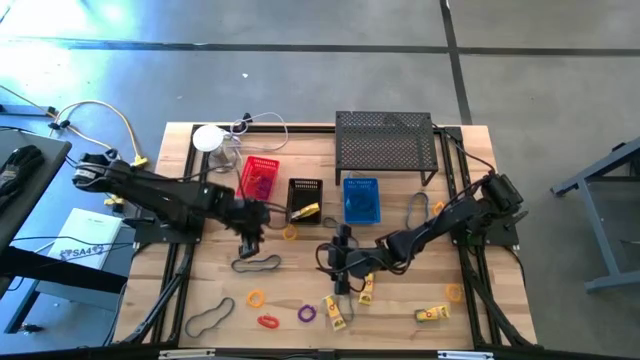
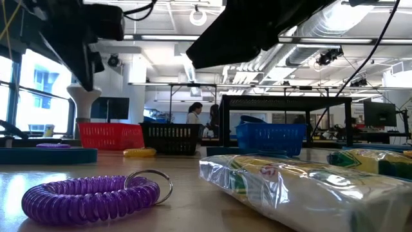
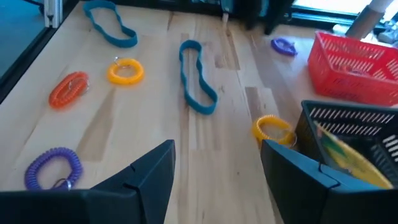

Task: Pick & Place Office Desk Supplies
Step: Put the blue rubber band into the blue bin

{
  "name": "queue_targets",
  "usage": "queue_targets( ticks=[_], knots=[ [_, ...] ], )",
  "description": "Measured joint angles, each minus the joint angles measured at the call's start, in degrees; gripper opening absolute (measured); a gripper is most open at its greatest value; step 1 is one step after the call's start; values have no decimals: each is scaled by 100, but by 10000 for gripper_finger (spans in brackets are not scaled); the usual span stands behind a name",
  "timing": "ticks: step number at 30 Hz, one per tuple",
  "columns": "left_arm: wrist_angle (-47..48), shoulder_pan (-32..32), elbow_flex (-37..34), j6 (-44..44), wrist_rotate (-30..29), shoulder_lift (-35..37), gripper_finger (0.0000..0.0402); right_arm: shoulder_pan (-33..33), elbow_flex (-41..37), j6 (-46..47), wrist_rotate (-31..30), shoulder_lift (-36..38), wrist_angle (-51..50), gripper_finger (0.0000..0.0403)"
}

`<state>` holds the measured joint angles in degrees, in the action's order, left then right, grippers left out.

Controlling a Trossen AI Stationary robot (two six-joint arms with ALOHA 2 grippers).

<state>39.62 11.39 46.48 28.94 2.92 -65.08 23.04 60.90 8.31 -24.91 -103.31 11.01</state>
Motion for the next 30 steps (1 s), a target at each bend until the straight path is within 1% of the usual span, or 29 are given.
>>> queue_targets(
  ticks=[9, 15, 22, 26, 30],
  knots=[
    [35, 1244, -22, 669, -88, -148, 112, -68, 0, -89, 136, 0, 28, 226],
    [49, 1955, -22, 1340, -978, -422, 112, -54, 0, 167, 162, 0, -51, 226],
    [42, 2293, -22, 1311, -1351, -849, 112, 14, 0, 851, 674, 0, -183, 226],
    [-2, 2352, -22, 1311, -2001, -1189, 112, 123, 0, 1111, 695, 0, -184, 226],
    [-8, 2370, -22, 1287, -2261, -1589, 112, 264, 0, 1162, 683, 0, -177, 226]
  ],
)
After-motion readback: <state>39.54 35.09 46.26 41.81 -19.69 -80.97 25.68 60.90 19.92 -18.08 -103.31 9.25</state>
